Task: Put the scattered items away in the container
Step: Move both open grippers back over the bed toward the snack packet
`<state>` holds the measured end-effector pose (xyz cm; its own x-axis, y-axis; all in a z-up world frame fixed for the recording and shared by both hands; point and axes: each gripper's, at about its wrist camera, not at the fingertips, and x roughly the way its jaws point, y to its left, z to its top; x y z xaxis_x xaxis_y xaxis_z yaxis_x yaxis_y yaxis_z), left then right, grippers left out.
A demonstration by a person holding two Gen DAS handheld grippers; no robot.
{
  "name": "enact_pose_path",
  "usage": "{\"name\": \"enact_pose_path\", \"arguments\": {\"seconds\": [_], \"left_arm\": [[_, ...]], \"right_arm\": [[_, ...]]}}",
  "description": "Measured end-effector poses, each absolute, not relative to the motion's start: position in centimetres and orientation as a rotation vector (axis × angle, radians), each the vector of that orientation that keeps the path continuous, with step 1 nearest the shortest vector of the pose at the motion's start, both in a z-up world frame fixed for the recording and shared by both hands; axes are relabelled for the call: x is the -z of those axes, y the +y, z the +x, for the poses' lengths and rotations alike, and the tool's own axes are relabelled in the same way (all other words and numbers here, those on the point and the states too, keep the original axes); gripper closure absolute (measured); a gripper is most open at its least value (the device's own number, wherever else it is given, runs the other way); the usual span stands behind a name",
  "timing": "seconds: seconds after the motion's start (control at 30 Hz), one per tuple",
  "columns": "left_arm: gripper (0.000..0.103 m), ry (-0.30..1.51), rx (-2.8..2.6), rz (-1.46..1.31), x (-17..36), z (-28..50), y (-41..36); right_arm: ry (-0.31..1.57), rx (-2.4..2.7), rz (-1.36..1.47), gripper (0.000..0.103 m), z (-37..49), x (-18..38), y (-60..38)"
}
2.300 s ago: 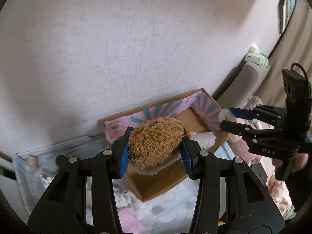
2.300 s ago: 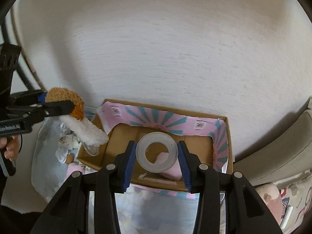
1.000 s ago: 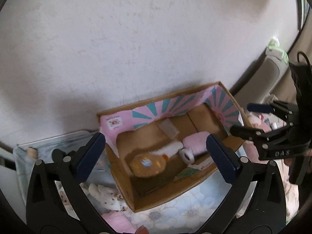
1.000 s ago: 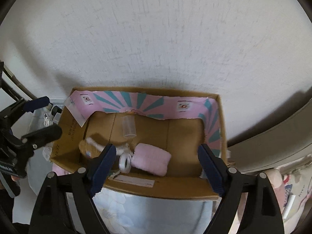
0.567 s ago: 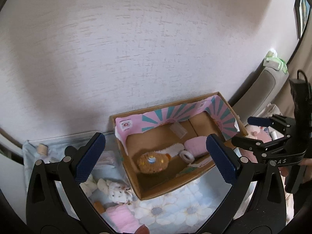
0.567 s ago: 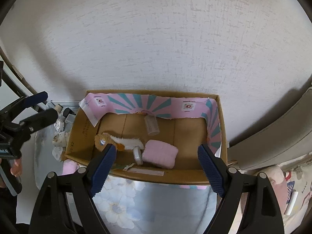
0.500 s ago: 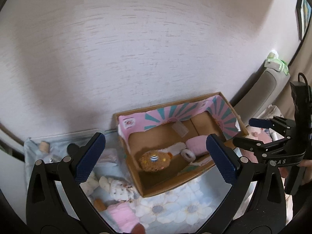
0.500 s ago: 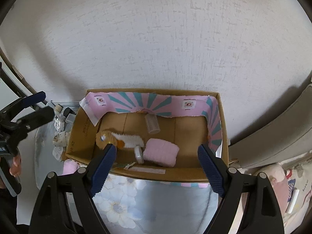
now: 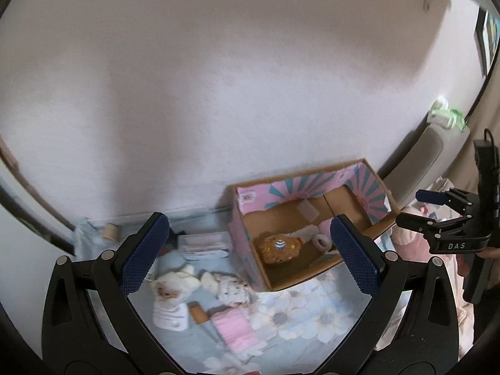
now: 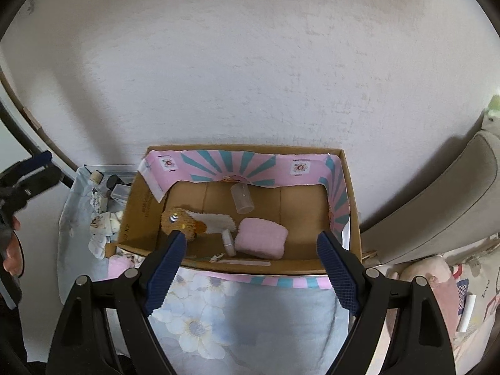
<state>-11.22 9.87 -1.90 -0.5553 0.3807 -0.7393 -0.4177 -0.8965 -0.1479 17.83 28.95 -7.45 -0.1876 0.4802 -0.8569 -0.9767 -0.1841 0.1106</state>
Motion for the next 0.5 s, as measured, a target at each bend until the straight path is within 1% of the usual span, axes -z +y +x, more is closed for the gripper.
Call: {"name": "enact_pose_path", "arguments": {"seconds": [0.23,0.33,0.5], "left_arm": [[0.000,0.083,-2.548,-1.035,-2.5,-10.2,3.8],[0.000,0.082,-2.601,-1.015,-3.6,-9.7,1.1],[0.000,0.071,-2.646,-1.031,-3.2,-8.7,-2.6]], "right_arm": [[0.784,-1.685,-0.816,0.020,15.1,3.6,27.8],[0.748,-1.703,-0.828,0.020,13.2,2.7,27.2],[0.706,-1.800,-0.820,0.020,9.4,1.8,25.7]]}}
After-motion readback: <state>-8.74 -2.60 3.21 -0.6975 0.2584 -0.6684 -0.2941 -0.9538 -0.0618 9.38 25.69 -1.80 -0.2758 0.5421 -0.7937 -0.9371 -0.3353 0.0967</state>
